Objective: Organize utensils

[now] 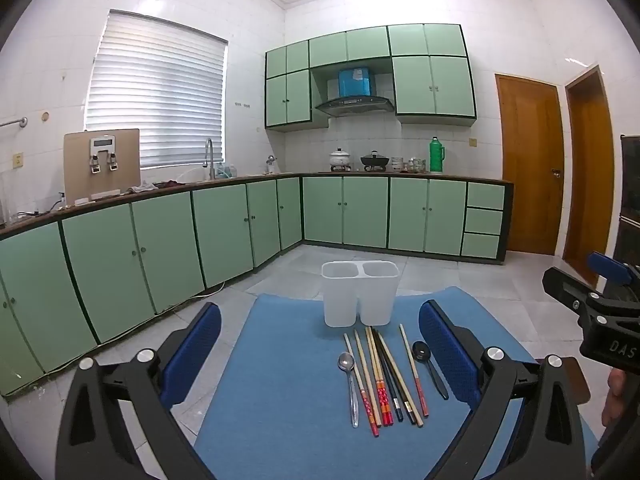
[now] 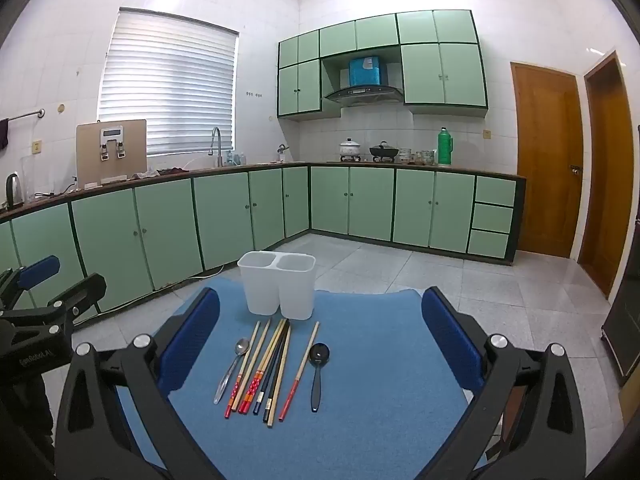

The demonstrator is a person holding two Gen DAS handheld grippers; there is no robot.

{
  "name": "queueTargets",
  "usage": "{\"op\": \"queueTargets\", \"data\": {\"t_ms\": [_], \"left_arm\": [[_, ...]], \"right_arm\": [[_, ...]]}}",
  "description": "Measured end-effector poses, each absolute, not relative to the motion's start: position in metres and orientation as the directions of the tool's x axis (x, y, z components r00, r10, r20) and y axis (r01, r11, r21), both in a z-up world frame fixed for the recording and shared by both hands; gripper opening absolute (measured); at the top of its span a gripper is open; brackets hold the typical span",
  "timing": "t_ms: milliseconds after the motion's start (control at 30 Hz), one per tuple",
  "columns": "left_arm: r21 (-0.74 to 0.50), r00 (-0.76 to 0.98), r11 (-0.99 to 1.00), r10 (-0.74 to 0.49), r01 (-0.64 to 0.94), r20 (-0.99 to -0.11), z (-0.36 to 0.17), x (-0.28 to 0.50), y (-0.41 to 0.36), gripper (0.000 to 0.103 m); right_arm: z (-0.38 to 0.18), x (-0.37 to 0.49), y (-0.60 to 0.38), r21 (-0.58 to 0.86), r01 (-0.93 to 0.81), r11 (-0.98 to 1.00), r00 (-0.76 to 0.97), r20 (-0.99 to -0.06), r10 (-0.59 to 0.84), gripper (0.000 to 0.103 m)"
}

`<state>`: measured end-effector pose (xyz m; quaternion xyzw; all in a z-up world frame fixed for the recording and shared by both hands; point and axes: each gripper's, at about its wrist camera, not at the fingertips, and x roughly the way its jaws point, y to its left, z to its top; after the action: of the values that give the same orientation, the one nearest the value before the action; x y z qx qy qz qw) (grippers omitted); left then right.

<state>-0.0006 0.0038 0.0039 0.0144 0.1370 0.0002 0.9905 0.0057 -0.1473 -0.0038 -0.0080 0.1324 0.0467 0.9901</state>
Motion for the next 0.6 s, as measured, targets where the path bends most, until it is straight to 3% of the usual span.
{"op": "queueTargets", "data": {"t_ms": [600], "left_arm": [[0.033,0.965,0.999,0.009,0.0,-0.263,0.009,-0.005,0.003,0.097]], "right_arm": [[-0.004,0.005,-0.148,0.002,-0.094,0.996,0.961,-0.26,0.091,0.098]]}}
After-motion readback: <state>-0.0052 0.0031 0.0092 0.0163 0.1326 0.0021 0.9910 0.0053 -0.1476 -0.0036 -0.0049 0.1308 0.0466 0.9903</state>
